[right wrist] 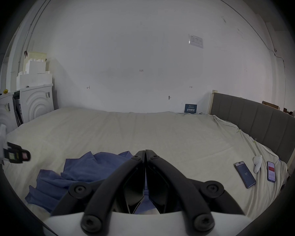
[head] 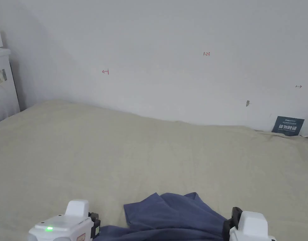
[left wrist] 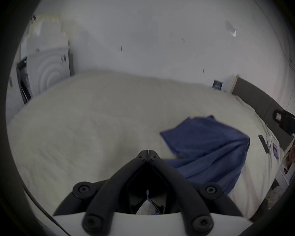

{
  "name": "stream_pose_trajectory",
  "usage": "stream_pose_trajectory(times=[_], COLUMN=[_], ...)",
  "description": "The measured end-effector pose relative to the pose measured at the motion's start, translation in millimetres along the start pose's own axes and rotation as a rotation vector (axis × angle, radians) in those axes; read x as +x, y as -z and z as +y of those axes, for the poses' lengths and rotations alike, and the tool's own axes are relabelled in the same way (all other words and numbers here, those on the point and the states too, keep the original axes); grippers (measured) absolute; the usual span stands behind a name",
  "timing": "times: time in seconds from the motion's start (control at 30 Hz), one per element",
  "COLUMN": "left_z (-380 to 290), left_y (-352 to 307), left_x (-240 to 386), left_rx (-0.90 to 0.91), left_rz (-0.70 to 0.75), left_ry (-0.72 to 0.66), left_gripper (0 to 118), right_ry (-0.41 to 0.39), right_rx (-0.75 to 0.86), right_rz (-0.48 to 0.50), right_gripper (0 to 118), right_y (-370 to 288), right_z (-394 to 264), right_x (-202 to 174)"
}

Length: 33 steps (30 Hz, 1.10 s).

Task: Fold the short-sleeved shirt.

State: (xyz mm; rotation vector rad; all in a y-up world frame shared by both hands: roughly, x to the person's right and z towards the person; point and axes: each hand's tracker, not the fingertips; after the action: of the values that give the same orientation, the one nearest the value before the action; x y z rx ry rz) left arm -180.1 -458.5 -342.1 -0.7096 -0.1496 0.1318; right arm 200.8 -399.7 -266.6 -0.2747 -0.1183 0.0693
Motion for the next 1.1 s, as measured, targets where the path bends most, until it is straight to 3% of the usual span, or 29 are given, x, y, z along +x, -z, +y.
stream_pose_trajectory(times=[0.1, 0.13, 0.2, 0.23, 0.33, 0.5, 0.6, 0.63, 0.67, 0.7, 0.8, 0.87, 1.1], left_z=[0, 1, -2, -2, -6, -16, -15, -15, -16, -16, -18, -11, 2], left_y=[24, 31, 38, 43, 55, 63, 62, 62, 61, 62, 60, 52, -1], left_x=[-9, -11, -10, -9, -7, 15, 25, 28, 32, 34, 33, 23, 9], left_rx=[-0.077, -0.112, -0.166, -0.175, -0.194, -0.231, -0.241, -0.246, -0.243, -0.24, -0.242, -0.228, -0.026], left_rz=[0.062, 0.06, 0.08, 0.071, 0.062, 0.169, 0.177, 0.166, 0.151, 0.134, 0.139, 0.102, 0.01], left_ry=[-0.059, -0.056, -0.039, -0.025, 0.001, 0.118, 0.123, 0.125, 0.14, 0.151, 0.156, 0.068, 0.052], left_gripper=[9, 22, 61, 73, 73, 69, 42, 21, 9, 4, 0, 0, 0], right_ry=[-0.016, -0.02, -0.027, -0.03, -0.034, -0.031, -0.033, -0.034, -0.035, -0.037, -0.034, -0.027, 0.007], right_rx=[-0.014, -0.017, -0.023, -0.027, -0.037, -0.057, -0.062, -0.064, -0.066, -0.067, -0.07, -0.076, -0.136], right_rz=[0.01, 0.01, 0.013, 0.014, 0.014, 0.006, 0.004, 0.003, 0.004, 0.003, 0.002, 0.001, 0.02], right_gripper=[1, 1, 1, 1, 1, 1, 1, 1, 1, 1, 1, 1, 1], right_y=[4, 5, 6, 7, 10, 12, 12, 12, 13, 13, 13, 15, 50], right_z=[-3, -4, -6, -8, -12, -17, -19, -19, -20, -20, -21, -20, -6], right_x=[-3, -4, -4, -5, -4, 0, 3, 4, 4, 5, 8, 13, 37])
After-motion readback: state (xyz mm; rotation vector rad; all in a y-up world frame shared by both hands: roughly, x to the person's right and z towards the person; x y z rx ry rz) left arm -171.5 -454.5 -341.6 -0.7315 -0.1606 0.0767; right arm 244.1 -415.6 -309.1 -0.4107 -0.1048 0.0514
